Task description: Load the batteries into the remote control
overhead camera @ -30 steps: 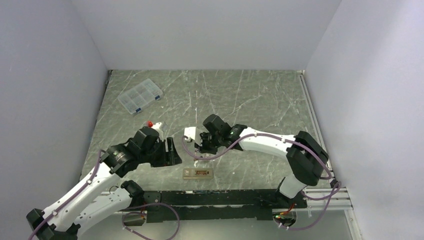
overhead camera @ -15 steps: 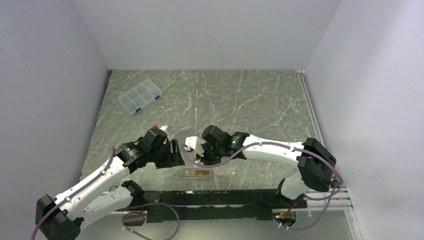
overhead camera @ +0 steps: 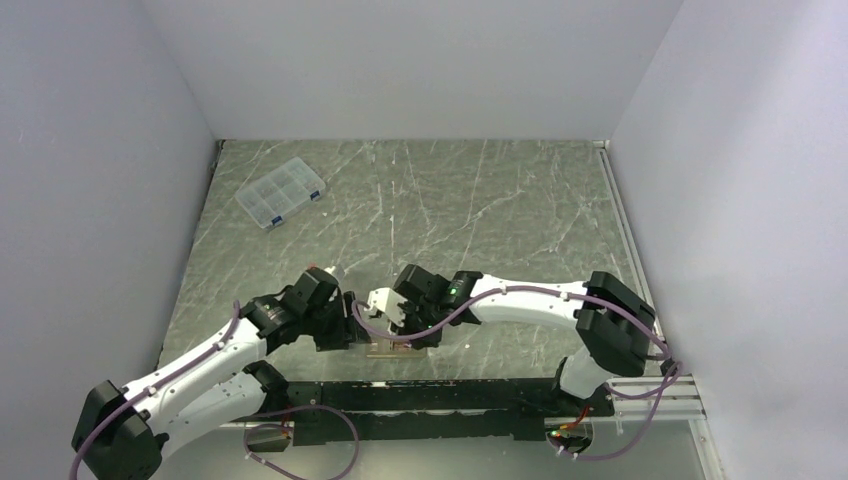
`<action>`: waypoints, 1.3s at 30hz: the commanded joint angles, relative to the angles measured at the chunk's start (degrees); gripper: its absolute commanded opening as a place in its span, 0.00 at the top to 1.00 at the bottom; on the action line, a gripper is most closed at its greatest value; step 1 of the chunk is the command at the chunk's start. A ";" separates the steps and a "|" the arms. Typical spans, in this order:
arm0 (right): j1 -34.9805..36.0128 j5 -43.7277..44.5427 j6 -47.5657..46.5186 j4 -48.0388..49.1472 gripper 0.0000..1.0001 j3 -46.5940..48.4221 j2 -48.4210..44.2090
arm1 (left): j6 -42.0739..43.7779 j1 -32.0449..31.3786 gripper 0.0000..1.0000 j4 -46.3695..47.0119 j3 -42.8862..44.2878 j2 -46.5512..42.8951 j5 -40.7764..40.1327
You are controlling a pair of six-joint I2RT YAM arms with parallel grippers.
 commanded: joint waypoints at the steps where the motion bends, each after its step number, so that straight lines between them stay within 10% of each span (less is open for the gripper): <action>1: 0.50 -0.59 1.17 -0.70 1.00 3.19 0.99 | -1.95 0.24 0.38 2.82 -1.05 -0.92 0.39; 39: 2.08 0.10 1.53 -3.60 0.84 8.88 8.20 | -1.25 0.33 0.38 4.49 -2.52 0.03 0.72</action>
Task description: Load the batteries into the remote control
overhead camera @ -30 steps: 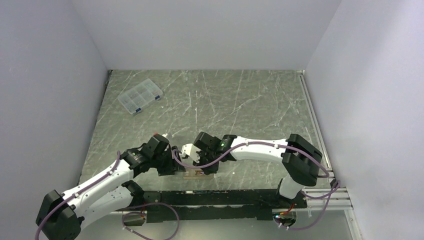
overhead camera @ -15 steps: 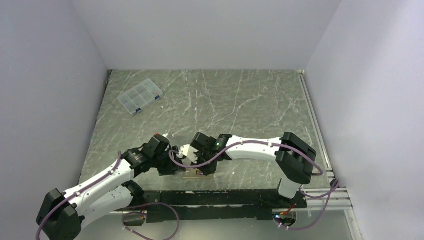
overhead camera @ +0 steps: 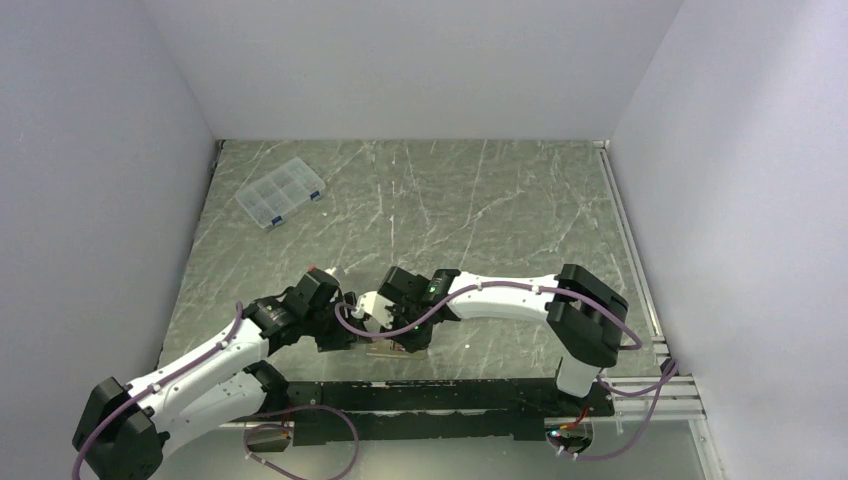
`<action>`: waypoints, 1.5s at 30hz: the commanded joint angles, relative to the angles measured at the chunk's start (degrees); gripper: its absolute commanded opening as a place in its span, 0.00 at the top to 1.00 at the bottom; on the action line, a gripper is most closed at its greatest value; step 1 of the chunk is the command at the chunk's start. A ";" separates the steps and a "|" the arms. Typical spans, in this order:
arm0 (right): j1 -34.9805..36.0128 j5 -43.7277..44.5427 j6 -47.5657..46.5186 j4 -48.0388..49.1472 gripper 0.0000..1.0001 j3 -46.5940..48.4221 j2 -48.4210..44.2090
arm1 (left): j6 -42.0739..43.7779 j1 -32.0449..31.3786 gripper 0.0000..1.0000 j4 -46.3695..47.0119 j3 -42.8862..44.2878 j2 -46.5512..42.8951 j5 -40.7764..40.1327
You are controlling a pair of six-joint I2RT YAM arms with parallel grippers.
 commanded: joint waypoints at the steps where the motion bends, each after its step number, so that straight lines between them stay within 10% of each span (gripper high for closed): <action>1: 0.46 -0.08 0.48 0.23 0.84 2.36 0.11 | -0.49 0.31 0.38 1.34 -0.38 -0.63 0.58; 30: 0.57 9.33 9.18 1.76 0.70 -0.73 -12.25 | 0.12 0.24 0.38 7.22 -1.26 4.56 2.24; 45: 0.47 15.30 33.66 5.22 0.72 -8.21 -19.89 | 1.60 0.32 0.43 10.55 -1.39 9.18 3.13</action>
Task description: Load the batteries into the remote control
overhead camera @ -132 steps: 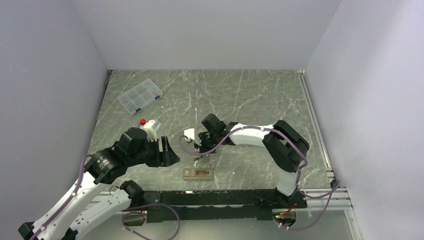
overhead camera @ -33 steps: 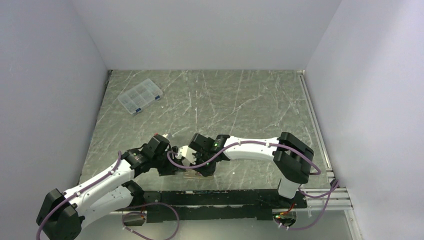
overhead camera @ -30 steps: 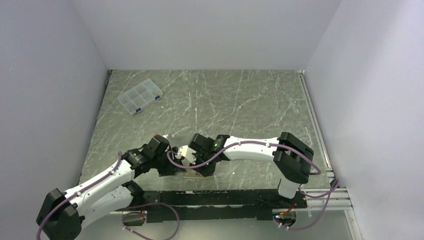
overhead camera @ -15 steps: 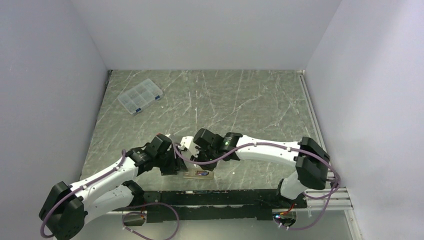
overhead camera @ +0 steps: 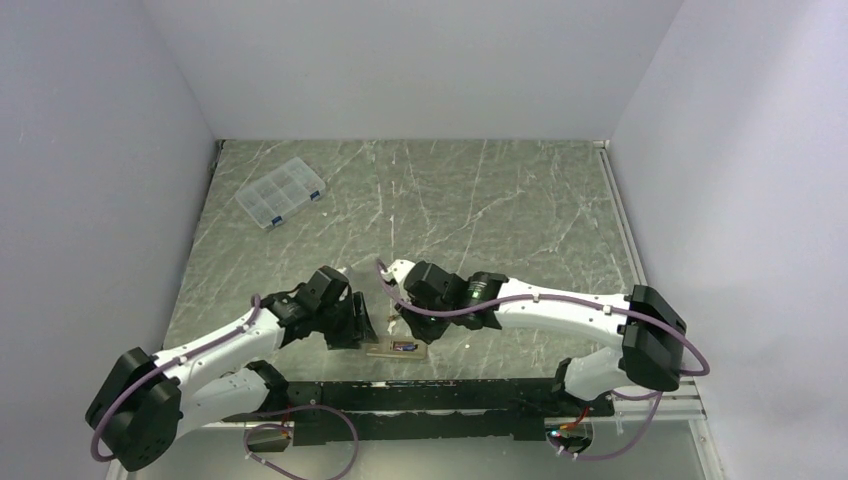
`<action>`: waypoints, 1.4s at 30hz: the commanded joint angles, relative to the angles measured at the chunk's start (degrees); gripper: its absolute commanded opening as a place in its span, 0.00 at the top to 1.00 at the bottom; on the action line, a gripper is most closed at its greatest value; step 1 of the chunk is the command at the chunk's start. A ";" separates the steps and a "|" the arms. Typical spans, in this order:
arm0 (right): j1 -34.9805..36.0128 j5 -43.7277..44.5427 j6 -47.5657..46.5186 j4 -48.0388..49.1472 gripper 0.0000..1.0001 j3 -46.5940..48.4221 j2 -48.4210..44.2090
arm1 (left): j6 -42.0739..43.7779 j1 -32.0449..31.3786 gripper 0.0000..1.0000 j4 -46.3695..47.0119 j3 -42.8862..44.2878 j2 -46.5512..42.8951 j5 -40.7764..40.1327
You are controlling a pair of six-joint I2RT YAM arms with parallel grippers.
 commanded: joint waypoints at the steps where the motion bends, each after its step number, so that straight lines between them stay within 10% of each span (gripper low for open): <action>1: 0.15 1.80 11.15 4.08 0.72 -3.77 -3.58 | 1.12 0.18 0.44 2.81 -0.33 0.96 0.64; 18: -0.31 2.18 30.63 11.01 0.69 -8.23 -0.40 | 0.88 0.18 0.51 6.53 -2.39 2.69 2.68; 42: -1.11 0.21 34.27 11.96 0.76 -8.54 5.19 | 0.13 0.14 0.59 8.41 -4.12 1.92 3.90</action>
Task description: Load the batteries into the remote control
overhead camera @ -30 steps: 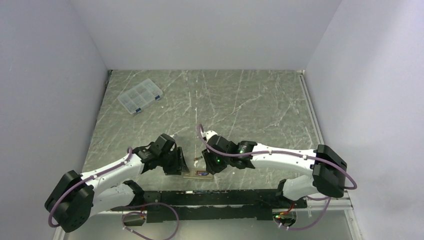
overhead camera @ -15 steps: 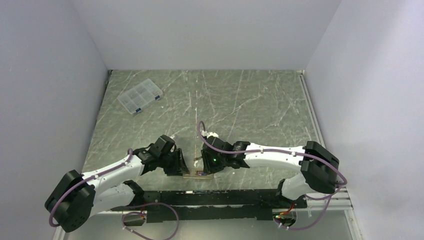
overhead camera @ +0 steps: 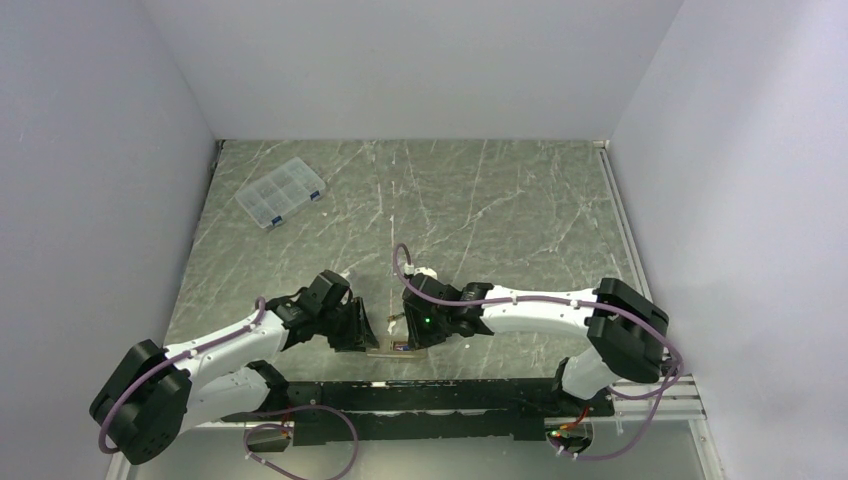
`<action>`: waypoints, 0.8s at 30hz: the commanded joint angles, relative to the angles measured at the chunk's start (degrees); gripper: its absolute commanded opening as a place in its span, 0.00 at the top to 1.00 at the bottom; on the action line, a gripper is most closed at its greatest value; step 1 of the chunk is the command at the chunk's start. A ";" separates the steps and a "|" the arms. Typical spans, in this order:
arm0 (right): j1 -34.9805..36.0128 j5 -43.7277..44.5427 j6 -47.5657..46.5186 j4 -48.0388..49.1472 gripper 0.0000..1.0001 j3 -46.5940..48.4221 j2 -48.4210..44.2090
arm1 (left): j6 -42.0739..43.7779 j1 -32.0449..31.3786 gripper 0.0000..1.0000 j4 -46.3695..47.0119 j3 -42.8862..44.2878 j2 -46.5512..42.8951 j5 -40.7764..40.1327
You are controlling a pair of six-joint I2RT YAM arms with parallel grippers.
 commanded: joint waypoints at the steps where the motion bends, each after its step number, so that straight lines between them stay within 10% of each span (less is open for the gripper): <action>1: -0.30 -0.87 0.89 2.14 0.77 -0.08 0.42 | -0.02 0.12 0.59 1.55 -0.60 -0.70 0.84; 24: -0.23 -5.49 0.28 4.11 0.88 -0.15 2.90 | -1.36 0.05 0.62 3.50 -1.20 -0.92 1.43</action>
